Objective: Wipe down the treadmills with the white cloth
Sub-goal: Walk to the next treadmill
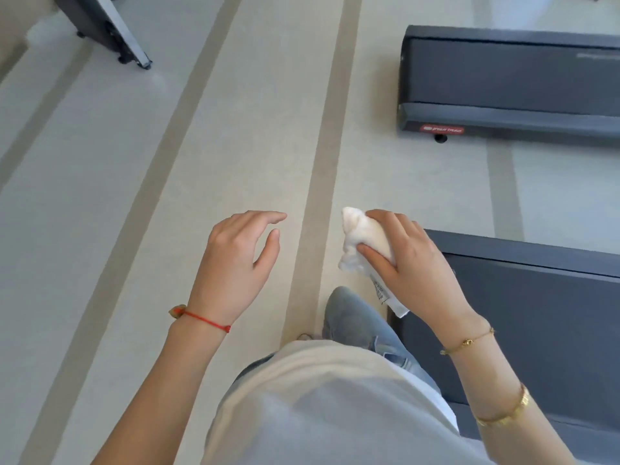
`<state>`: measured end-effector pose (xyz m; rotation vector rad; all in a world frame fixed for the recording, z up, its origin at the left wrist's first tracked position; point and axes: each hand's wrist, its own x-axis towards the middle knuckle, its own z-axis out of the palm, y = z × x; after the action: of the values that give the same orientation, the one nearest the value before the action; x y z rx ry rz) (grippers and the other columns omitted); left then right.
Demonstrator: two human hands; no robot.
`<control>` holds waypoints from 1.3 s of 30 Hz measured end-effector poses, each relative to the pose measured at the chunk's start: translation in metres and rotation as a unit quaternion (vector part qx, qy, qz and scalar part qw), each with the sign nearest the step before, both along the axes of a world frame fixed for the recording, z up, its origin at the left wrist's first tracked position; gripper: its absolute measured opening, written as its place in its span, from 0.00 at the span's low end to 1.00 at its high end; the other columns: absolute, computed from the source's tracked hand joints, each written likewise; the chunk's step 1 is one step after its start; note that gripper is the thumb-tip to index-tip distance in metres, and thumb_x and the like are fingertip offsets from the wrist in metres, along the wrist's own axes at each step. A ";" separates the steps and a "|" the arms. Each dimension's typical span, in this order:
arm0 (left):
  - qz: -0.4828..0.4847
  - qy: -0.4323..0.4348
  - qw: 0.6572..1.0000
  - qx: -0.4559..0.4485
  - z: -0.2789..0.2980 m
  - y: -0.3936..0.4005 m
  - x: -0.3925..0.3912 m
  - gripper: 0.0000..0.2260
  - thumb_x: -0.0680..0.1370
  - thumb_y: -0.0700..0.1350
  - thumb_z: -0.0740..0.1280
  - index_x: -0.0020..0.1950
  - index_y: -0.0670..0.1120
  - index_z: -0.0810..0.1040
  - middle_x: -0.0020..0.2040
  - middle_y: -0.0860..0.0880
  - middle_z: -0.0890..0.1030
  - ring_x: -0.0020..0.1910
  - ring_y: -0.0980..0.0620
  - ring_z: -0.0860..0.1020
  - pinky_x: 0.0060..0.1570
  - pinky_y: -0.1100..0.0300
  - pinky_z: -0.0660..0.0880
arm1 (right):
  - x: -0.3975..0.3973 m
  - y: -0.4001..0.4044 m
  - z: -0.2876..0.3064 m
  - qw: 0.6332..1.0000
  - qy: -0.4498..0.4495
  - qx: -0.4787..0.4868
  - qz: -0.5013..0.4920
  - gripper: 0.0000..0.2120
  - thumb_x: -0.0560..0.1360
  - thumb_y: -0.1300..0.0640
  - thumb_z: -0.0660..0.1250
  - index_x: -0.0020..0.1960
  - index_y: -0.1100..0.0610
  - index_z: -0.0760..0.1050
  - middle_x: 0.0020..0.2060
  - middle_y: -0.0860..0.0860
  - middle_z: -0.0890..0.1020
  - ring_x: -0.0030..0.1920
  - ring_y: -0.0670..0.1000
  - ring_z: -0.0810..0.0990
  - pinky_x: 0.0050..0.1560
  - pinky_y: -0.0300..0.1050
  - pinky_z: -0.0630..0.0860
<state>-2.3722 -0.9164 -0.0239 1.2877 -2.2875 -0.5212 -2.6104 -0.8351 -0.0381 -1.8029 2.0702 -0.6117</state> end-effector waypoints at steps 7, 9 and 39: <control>-0.095 0.001 0.995 0.006 -0.011 -0.118 -0.074 0.09 0.81 0.40 0.64 0.60 0.45 0.79 0.55 0.52 0.82 0.57 0.52 0.79 0.61 0.52 0.72 | -0.052 -0.074 -0.010 0.993 -0.010 0.000 -0.114 0.19 0.79 0.44 0.62 0.67 0.50 0.68 0.59 0.47 0.76 0.54 0.51 0.74 0.49 0.45 0.72; -0.118 0.002 0.993 0.010 -0.011 -0.152 -0.106 0.09 0.81 0.40 0.64 0.60 0.45 0.79 0.55 0.52 0.82 0.57 0.51 0.79 0.61 0.51 0.72 | -0.076 -0.098 -0.010 0.990 -0.014 -0.003 -0.137 0.19 0.79 0.43 0.61 0.67 0.50 0.68 0.59 0.47 0.76 0.55 0.52 0.74 0.49 0.47 0.73; -0.474 0.033 0.880 -0.016 -0.001 -0.505 -0.686 0.10 0.80 0.42 0.63 0.58 0.47 0.80 0.54 0.53 0.82 0.54 0.53 0.79 0.59 0.49 0.73 | -0.511 -0.349 0.000 0.880 0.002 -0.017 -0.475 0.18 0.79 0.42 0.57 0.66 0.49 0.68 0.56 0.46 0.76 0.55 0.50 0.74 0.47 0.45 0.72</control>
<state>-3.0585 -1.4215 -0.0245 0.0215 -2.7307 -0.8007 -3.1212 -1.1844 -0.0384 -0.6618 2.8854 -0.8553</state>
